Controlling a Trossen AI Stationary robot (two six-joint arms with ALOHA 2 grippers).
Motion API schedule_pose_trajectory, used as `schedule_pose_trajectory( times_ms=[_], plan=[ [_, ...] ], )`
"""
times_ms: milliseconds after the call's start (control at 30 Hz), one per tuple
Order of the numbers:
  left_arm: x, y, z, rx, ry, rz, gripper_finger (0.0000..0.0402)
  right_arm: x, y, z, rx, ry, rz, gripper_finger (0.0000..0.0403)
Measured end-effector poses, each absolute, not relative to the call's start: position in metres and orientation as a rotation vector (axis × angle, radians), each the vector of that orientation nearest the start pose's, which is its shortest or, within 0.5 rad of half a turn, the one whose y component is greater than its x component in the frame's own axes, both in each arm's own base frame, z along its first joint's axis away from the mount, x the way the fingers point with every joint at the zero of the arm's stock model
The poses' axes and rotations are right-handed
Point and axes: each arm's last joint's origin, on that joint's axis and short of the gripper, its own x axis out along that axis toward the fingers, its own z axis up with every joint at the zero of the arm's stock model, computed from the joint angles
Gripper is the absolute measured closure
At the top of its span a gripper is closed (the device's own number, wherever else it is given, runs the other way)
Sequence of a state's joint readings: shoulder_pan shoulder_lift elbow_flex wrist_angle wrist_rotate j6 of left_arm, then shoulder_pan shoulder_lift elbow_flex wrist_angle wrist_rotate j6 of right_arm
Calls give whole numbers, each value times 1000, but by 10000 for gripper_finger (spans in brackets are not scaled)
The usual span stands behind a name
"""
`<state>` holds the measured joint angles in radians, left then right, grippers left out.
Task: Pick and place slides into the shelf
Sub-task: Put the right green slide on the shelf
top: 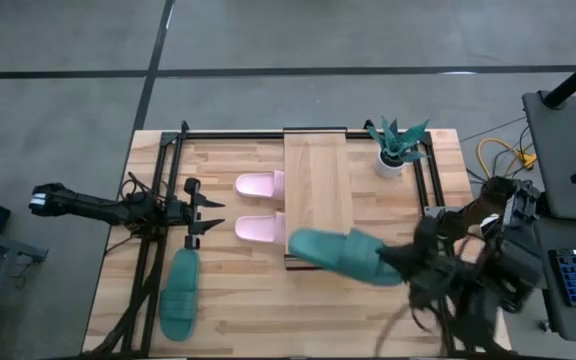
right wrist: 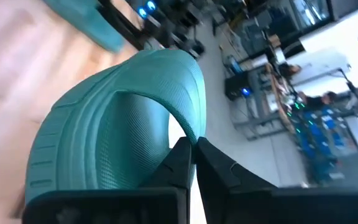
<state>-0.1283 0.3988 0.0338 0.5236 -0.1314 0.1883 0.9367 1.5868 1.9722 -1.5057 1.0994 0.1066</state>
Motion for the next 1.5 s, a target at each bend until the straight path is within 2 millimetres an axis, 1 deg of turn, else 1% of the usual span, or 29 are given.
schedule_pose_trajectory(
  times_ms=[133, 300, 400, 500, 667, 767, 833, 967, 1100, 1233, 1367, 1500],
  plan=[
    [122, -12, 190, 167, -156, 18, 242, 188, 172, 450, -864, 606, -240, 394],
    [122, -12, 190, 167, -157, 18, 242, 208, 144, 458, -877, 639, -321, 394],
    [122, -12, 190, 167, -156, 17, 242, 222, 127, 466, -757, 620, -333, 394],
    [122, -12, 190, 167, -156, 18, 242, 236, 111, 473, -572, 567, -350, 394],
    [122, -12, 190, 149, -156, 16, 242, 259, 88, 479, -348, 488, -382, 394],
    [122, -12, 190, 142, -156, 16, 242, 271, 74, 482, -252, 429, -380, 394],
    [122, -12, 190, 142, -156, 16, 242, 280, 66, 483, -229, 386, -367, 394],
    [122, -12, 190, 142, -157, 16, 242, 297, 55, 476, -254, 337, -338, 395],
    [122, -12, 190, 142, -156, 16, 242, 316, 45, 465, -280, 234, -285, 395],
    [122, -12, 190, 142, -156, 16, 242, 330, 33, 454, -321, 145, -239, 395],
    [122, -12, 190, 142, -155, 16, 242, 329, 20, 441, -417, 163, -241, 395],
    [122, -12, 189, 145, -142, 15, 242, 318, 0, 424, -504, 231, -284, 395]
  ],
)
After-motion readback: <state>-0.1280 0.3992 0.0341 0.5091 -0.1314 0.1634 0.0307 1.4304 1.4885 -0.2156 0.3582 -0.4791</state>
